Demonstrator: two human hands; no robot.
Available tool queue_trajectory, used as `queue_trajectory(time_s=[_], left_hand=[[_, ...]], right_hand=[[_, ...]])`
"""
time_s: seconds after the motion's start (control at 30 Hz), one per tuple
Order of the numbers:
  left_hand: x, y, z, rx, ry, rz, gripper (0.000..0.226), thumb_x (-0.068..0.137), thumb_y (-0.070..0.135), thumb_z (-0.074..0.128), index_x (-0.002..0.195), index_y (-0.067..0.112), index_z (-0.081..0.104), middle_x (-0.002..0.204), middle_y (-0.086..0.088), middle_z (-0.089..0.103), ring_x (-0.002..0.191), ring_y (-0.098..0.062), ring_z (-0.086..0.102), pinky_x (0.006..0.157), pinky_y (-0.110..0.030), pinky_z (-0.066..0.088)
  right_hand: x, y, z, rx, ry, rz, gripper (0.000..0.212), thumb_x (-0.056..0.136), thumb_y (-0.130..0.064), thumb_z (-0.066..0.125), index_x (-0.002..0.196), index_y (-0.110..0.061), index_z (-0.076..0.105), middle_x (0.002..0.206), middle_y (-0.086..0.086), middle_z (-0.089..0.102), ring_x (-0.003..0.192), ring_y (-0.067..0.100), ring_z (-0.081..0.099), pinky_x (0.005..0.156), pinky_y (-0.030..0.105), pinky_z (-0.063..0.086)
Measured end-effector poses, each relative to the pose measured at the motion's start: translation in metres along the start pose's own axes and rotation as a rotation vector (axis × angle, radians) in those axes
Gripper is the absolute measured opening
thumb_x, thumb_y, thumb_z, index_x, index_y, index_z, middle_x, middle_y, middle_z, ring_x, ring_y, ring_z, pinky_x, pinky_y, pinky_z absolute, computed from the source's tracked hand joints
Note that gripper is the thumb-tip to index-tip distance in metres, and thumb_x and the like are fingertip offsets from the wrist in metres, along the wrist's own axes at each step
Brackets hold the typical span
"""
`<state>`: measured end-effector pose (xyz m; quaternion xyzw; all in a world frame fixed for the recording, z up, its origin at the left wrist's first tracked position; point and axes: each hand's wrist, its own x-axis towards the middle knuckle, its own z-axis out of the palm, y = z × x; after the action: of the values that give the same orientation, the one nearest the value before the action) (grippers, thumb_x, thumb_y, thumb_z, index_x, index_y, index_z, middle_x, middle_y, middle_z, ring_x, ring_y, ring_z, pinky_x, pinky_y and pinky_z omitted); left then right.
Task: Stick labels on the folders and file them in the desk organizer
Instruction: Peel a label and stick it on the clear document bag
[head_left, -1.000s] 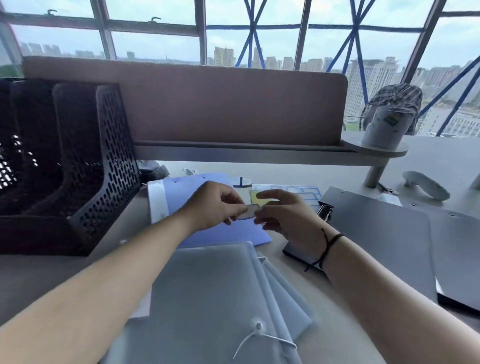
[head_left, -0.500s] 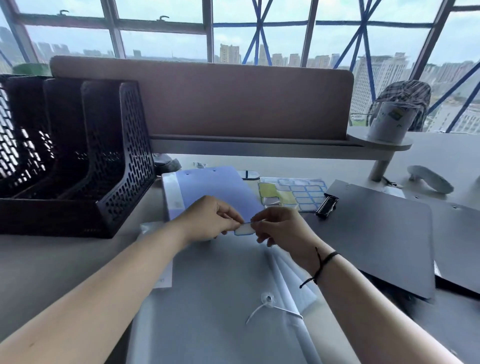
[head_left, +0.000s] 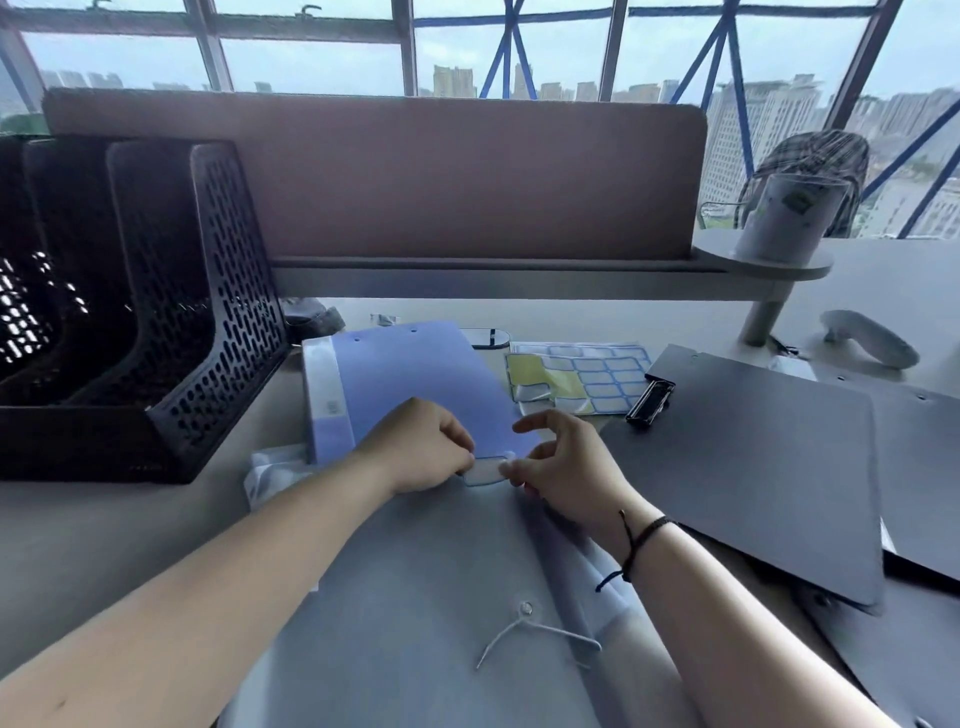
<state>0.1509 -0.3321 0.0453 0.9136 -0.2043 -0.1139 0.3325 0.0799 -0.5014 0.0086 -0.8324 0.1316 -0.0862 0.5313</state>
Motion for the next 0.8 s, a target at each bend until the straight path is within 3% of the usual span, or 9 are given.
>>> queue_trajectory(time_s=[0.17, 0.4, 0.6, 0.8], left_hand=[[-0.002, -0.002, 0.013, 0.062, 0.024, 0.021, 0.008, 0.084, 0.019, 0.065, 0.082, 0.019, 0.073, 0.070, 0.015, 0.066, 0.076, -0.008, 0.063, 0.065, -0.022, 0.046], [0.000, -0.009, 0.018, 0.035, 0.081, 0.032, 0.012, 0.086, 0.024, 0.067, 0.074, 0.026, 0.069, 0.083, 0.015, 0.069, 0.088, -0.010, 0.065, 0.080, -0.028, 0.052], [0.002, -0.013, 0.021, 0.030, 0.106, 0.040, 0.010, 0.086, 0.028, 0.068, 0.077, 0.027, 0.069, 0.084, 0.016, 0.069, 0.088, -0.008, 0.064, 0.081, -0.029, 0.052], [-0.004, -0.015, 0.027, 0.077, 0.215, 0.058, 0.008, 0.086, 0.036, 0.066, 0.082, 0.029, 0.070, 0.089, 0.018, 0.069, 0.092, -0.011, 0.063, 0.084, -0.033, 0.053]], right_hand=[[0.001, 0.008, 0.003, -0.006, 0.028, -0.011, 0.039, 0.076, -0.017, 0.078, 0.106, -0.030, 0.056, 0.069, 0.002, 0.073, 0.050, 0.007, 0.058, 0.053, 0.028, 0.045], [0.003, 0.012, 0.007, 0.007, 0.081, -0.029, 0.039, 0.074, -0.020, 0.079, 0.102, -0.033, 0.056, 0.072, 0.005, 0.072, 0.050, 0.009, 0.057, 0.054, 0.030, 0.048], [0.002, 0.011, 0.009, -0.041, 0.111, -0.041, 0.036, 0.074, -0.023, 0.079, 0.100, -0.034, 0.056, 0.073, 0.003, 0.071, 0.053, 0.010, 0.057, 0.056, 0.026, 0.046], [-0.002, 0.006, 0.009, -0.088, 0.128, -0.072, 0.032, 0.077, -0.019, 0.075, 0.099, -0.032, 0.056, 0.073, 0.000, 0.070, 0.057, 0.004, 0.055, 0.049, 0.011, 0.036]])
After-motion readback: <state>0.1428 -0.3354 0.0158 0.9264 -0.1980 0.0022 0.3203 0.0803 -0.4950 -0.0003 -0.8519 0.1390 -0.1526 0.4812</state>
